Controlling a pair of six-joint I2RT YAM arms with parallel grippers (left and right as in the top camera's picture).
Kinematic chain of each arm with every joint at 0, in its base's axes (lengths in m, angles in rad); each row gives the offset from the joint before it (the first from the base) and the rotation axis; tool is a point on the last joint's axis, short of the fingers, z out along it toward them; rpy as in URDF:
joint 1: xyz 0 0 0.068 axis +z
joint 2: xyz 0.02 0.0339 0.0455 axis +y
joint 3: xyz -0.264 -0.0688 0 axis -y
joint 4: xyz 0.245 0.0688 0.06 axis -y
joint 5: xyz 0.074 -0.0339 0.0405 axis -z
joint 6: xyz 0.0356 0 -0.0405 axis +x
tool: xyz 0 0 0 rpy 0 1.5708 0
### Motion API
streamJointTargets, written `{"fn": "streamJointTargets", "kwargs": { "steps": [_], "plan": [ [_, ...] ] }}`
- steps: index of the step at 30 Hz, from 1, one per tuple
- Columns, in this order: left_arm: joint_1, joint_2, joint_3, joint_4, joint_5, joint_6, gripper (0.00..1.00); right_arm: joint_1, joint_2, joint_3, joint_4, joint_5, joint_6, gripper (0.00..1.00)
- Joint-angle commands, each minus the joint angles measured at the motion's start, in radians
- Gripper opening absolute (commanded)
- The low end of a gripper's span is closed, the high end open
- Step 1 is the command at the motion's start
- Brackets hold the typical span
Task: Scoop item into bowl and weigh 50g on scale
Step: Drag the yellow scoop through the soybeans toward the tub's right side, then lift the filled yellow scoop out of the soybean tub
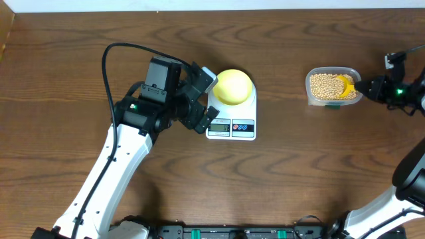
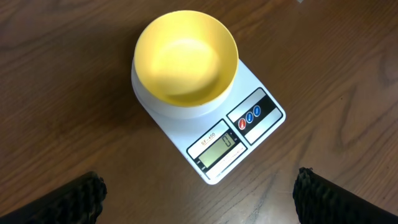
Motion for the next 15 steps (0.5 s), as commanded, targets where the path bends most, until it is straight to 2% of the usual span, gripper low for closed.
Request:
{"fn": "streamJointTargets", "kwargs": {
  "steps": [1, 15],
  "plan": [
    [0.003, -0.015, -0.006, -0.003, 0.013, -0.010, 0.98, -0.010, 0.010, -0.013, 0.001, -0.041, -0.020, 0.01],
    [0.003, -0.015, -0.006, -0.003, 0.013, -0.010, 0.98, -0.055, 0.010, -0.021, 0.000, -0.175, -0.034, 0.01]
  ]
}}
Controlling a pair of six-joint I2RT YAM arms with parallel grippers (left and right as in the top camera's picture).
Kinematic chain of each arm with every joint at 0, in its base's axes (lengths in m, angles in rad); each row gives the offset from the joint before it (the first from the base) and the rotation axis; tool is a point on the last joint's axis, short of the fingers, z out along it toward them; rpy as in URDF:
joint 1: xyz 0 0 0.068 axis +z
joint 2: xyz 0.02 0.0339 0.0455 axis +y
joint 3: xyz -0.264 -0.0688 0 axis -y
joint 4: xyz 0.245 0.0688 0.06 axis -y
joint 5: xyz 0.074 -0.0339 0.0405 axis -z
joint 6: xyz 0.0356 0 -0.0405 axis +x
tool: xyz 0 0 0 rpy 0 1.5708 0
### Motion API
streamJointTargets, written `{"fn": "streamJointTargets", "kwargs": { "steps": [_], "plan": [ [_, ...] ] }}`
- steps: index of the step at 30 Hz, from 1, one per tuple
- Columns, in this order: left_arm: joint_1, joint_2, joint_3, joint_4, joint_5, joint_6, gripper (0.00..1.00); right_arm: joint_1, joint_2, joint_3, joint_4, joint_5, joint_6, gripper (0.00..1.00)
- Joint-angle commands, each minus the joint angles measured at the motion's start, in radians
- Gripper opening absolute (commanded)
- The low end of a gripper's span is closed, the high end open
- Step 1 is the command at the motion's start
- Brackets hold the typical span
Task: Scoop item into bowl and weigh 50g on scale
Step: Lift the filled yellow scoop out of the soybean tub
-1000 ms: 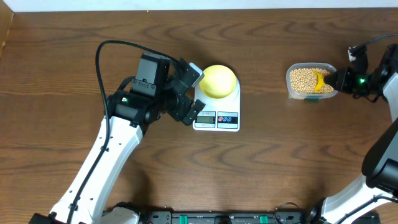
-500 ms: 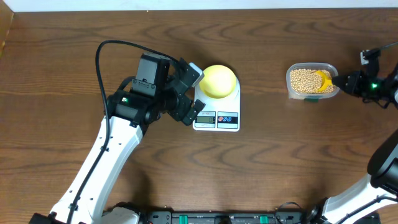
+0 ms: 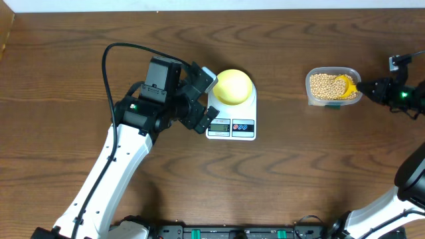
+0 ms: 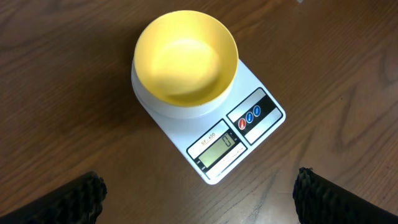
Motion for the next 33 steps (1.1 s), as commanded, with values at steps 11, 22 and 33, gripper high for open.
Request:
{"fn": "streamJointTargets", "kwargs": {
  "steps": [11, 22, 33],
  "plan": [
    [0.003, -0.015, -0.006, -0.003, 0.013, -0.009, 0.98, -0.042, 0.010, -0.004, 0.002, -0.135, -0.011, 0.01],
    [0.003, -0.015, -0.006, -0.003, 0.013, -0.009, 0.98, -0.042, 0.010, -0.004, 0.016, -0.188, 0.018, 0.01],
    [0.003, -0.015, -0.006, -0.003, 0.013, -0.009, 0.98, -0.055, 0.010, -0.004, 0.031, -0.258, 0.060, 0.01]
  ]
}}
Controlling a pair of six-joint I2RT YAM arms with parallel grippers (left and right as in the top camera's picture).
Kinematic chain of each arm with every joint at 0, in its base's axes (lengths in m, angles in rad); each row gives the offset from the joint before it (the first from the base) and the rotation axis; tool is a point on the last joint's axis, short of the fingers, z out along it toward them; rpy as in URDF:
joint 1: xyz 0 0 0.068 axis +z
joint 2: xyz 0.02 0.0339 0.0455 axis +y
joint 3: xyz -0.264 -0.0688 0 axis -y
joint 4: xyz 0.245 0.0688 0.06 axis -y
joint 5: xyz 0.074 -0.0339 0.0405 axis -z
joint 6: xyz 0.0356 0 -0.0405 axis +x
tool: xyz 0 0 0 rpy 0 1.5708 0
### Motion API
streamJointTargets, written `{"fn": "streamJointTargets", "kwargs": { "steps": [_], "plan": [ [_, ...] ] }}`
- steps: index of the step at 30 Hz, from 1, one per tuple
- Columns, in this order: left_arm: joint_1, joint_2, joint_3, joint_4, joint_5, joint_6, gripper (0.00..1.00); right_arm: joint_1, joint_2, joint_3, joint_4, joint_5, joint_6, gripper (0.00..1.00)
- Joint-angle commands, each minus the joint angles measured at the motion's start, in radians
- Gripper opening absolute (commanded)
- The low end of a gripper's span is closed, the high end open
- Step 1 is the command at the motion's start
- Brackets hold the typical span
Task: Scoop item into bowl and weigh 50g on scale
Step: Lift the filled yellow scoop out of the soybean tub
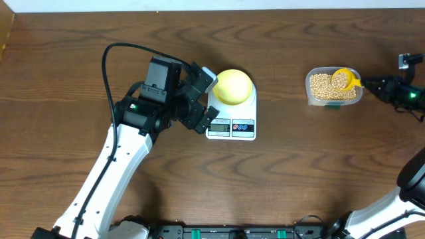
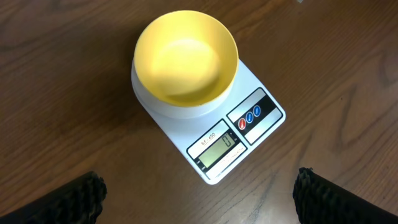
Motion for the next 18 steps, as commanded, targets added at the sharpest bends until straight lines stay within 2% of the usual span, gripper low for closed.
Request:
{"fn": "streamJointTargets", "kwargs": {
  "steps": [1, 11, 18],
  "plan": [
    [0.003, -0.015, -0.006, -0.003, 0.013, -0.010, 0.98, -0.016, 0.010, -0.003, 0.002, -0.098, 0.016, 0.01],
    [0.003, -0.015, -0.006, -0.003, 0.013, -0.010, 0.98, -0.013, 0.010, -0.003, 0.003, -0.131, 0.152, 0.01],
    [0.003, -0.015, -0.006, -0.003, 0.013, -0.010, 0.98, -0.011, 0.010, -0.003, 0.003, -0.245, 0.200, 0.01]
  ]
}}
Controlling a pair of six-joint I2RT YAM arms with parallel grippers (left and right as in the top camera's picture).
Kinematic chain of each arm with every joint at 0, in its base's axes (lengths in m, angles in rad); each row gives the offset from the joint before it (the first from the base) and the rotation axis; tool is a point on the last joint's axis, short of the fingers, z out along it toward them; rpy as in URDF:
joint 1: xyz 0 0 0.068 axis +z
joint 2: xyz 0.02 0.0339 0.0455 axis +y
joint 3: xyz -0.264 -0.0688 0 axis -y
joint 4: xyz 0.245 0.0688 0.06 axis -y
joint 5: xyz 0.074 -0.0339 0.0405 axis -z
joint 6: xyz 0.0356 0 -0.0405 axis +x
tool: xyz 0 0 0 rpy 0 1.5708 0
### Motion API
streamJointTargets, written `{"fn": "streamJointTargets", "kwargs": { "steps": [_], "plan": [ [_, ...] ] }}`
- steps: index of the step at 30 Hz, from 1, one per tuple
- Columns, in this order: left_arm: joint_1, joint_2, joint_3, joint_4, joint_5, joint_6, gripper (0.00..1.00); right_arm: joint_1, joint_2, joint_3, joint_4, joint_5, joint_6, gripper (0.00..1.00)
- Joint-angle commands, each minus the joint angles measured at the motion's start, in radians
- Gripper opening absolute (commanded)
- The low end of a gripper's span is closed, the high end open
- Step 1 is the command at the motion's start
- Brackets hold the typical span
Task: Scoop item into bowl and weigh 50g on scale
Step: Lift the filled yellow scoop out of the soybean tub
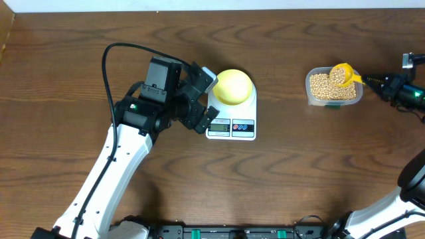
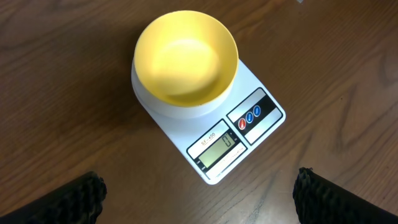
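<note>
An empty yellow bowl (image 2: pixel 185 59) stands on the white scale (image 2: pixel 251 116), whose display (image 2: pixel 217 148) reads 0. My left gripper (image 2: pixel 199 202) hovers open over the bare table just in front of the scale, its dark fingers (image 2: pixel 74 199) spread wide. In the overhead view the bowl (image 1: pixel 233 86) and scale (image 1: pixel 231 127) lie right of the left gripper (image 1: pixel 210 98). At the far right, a clear tub of beans (image 1: pixel 328 88) holds a yellow scoop (image 1: pixel 341 74) full of beans, raised at the tub's back right corner. My right gripper (image 1: pixel 373 81) is shut on its handle.
The dark wooden table (image 1: pixel 299 172) spreads all round. The left arm (image 1: pixel 126 153) runs from the front edge up to the scale, its black cable (image 1: pixel 106 60) looping behind. The right arm (image 1: pixel 412 179) comes in at the right edge.
The scoop with its beans has shifted a little toward the tub's far edge and looks higher. The right gripper has followed it. The left arm, bowl and scale have not moved.
The scoop first lay low among the beans at the tub's right side, held by the right gripper. Then the gripper had drawn back to the right, and the scoop faced up with beans in it. Now it is raised. The scale has read 0 throughout.
</note>
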Motion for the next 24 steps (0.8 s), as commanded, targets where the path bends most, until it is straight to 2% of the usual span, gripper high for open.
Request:
{"fn": "streamJointTargets", "kwargs": {
  "steps": [1, 13, 24],
  "plan": [
    [0.003, -0.015, -0.006, -0.003, 0.013, -0.009, 0.98, 0.003, 0.010, -0.003, 0.002, -0.103, 0.068, 0.01],
    [0.003, -0.015, -0.006, -0.003, 0.013, -0.009, 0.98, 0.093, 0.010, -0.003, 0.015, -0.102, 0.105, 0.01],
    [0.003, -0.015, -0.006, -0.003, 0.013, -0.009, 0.98, 0.258, 0.010, -0.003, 0.136, -0.102, 0.257, 0.01]
  ]
}}
